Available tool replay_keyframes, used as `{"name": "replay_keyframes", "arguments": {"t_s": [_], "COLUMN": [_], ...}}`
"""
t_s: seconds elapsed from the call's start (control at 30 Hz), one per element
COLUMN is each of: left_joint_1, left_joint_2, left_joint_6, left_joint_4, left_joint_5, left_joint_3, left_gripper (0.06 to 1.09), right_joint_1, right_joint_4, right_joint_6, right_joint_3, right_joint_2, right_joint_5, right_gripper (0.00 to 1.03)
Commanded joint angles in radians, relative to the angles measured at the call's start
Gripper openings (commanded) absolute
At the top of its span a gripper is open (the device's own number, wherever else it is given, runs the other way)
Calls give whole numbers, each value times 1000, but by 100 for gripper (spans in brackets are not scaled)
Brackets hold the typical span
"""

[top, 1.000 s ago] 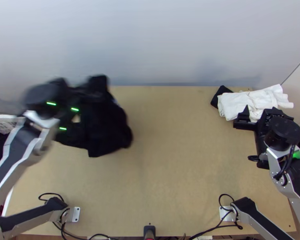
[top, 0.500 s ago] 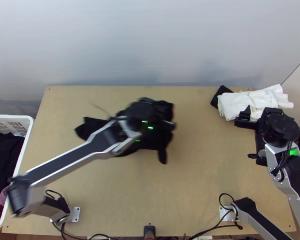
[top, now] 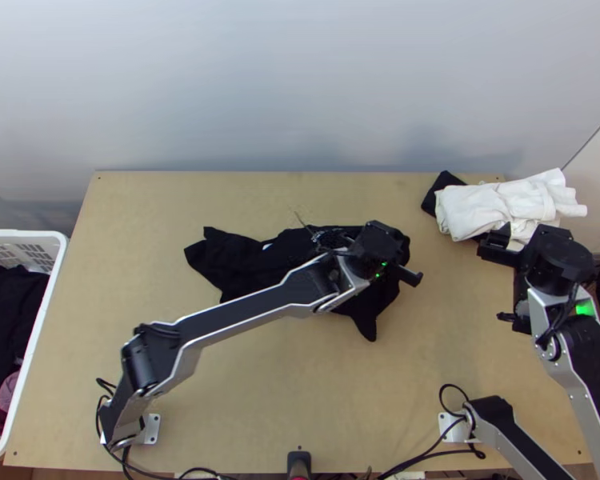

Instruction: Fold the t-shirt

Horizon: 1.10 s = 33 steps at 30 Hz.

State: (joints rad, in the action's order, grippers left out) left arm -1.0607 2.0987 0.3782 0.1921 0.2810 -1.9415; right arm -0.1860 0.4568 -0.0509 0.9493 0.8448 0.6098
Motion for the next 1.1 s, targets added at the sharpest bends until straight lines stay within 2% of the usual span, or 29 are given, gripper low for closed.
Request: {"name": "replay_keyframes", "arguments": {"t_s": [0.0, 0.1, 0.2, 0.27, 0.5, 0.67, 0.73, 0.93, 1.07], "left_joint_1": [-4, -5, -2, 10, 62, 125, 150, 169, 208], "left_joint_2": [76, 86, 67, 41, -94, -175, -209, -356, -434], "left_joint_6": [39, 48, 87, 96, 85, 73, 57, -33, -53], "left_joint_4": [21, 79, 167, 231, 494, 725, 793, 805, 777], "left_joint_5": [0, 0, 1, 0, 1, 0, -2, 0, 1], "left_joint_3": [-37, -60, -77, -86, -68, -11, 29, 285, 435], "left_gripper": [29, 75, 104, 104, 104, 104, 104, 103, 103], "right_joint_1": [25, 20, 10, 2, -69, -138, -170, -202, -211], "right_joint_4": [-12, -12, -13, -12, 108, 189, 207, 215, 215], "right_joint_6": [-49, -53, -55, -69, -188, -230, -230, -230, -230], "right_joint_3": [-30, -32, -43, -60, -92, -83, -87, -96, -81], "right_joint_2": [23, 34, 37, 34, 11, 17, 17, 48, 57], "right_joint_5": [-5, -12, -13, -31, -208, -311, -324, -329, -329], "right_gripper": [98, 98, 98, 98, 98, 98, 98, 98, 98]}}
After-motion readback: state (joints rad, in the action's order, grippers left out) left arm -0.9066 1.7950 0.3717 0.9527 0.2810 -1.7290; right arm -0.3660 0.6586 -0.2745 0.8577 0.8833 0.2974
